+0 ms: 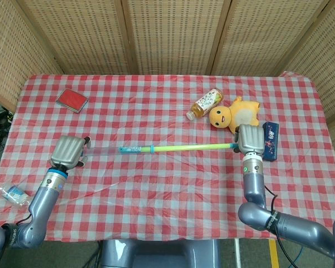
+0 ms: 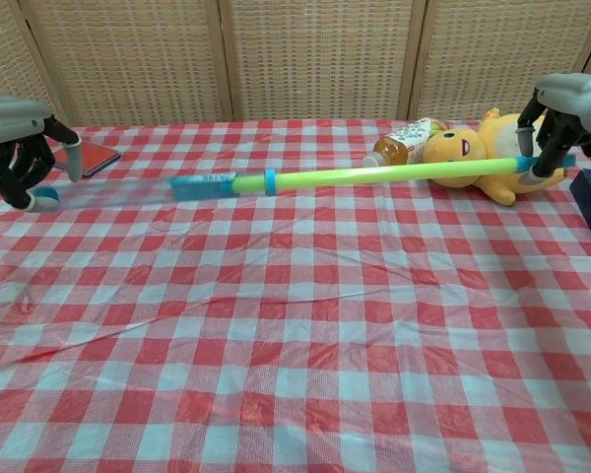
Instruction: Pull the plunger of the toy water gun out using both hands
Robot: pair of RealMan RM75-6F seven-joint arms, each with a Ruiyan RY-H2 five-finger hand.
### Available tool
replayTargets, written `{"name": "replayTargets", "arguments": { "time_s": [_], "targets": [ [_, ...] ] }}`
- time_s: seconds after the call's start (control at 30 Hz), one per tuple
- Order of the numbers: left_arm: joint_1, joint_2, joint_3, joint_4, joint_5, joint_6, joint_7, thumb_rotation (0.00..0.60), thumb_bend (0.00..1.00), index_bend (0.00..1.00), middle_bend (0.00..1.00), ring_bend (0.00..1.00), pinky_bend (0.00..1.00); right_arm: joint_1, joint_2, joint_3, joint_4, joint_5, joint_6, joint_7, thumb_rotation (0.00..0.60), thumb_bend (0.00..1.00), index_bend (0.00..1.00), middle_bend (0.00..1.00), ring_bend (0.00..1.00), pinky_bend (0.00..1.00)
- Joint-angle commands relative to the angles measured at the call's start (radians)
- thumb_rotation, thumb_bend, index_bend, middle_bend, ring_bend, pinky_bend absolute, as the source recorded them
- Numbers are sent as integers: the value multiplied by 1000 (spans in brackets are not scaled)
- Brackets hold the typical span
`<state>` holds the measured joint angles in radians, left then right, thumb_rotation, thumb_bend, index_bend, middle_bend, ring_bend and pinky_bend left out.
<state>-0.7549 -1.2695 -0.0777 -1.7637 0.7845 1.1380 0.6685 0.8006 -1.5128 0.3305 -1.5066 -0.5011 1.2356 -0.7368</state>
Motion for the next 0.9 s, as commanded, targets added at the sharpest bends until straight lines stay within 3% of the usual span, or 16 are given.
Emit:
{"name": "replayTargets", "arguments": {
  "time_s": [0.03,0.1,0.17,0.33,0.47,0.57,0.8,0.9],
  "targets": [
    [0,6,2,-7,-2,-6,4,600,231,271,443,382,395,-2,1,-5,5,-1,1,-7,600,317,480,653,676,486],
    [3,9,3,-13,-3,-9,1,600,197,205,272,267,298,-3,-1,-6,10,-2,3,-9,600,303,378,506,541,363],
    [7,12,4,-14,1,-8,-4,600,185,161,188,186,239,-5,-3,-8,15,0,9,-14,600,296,289,385,415,287],
    [29,16,-1,-20,26,4,-47,600,183,114,85,90,161,-16,-1,-9,8,-12,20,-4,600,282,198,196,215,203],
    [77,15,5,-26,106,40,-136,600,183,76,11,6,35,-36,8,-19,-6,-42,33,18,600,237,61,9,9,15],
    [111,10,21,-17,177,73,-177,600,183,63,0,0,0,-50,14,-27,-16,-63,48,28,600,199,0,0,0,0],
    [173,21,44,-5,294,120,-256,600,183,61,0,0,0,-79,32,-58,-40,-113,84,14,600,24,0,0,0,0],
    [192,29,48,-1,325,126,-279,600,183,61,0,0,0,-86,40,-72,-52,-126,98,-12,600,1,0,0,0,0]
  ]
}}
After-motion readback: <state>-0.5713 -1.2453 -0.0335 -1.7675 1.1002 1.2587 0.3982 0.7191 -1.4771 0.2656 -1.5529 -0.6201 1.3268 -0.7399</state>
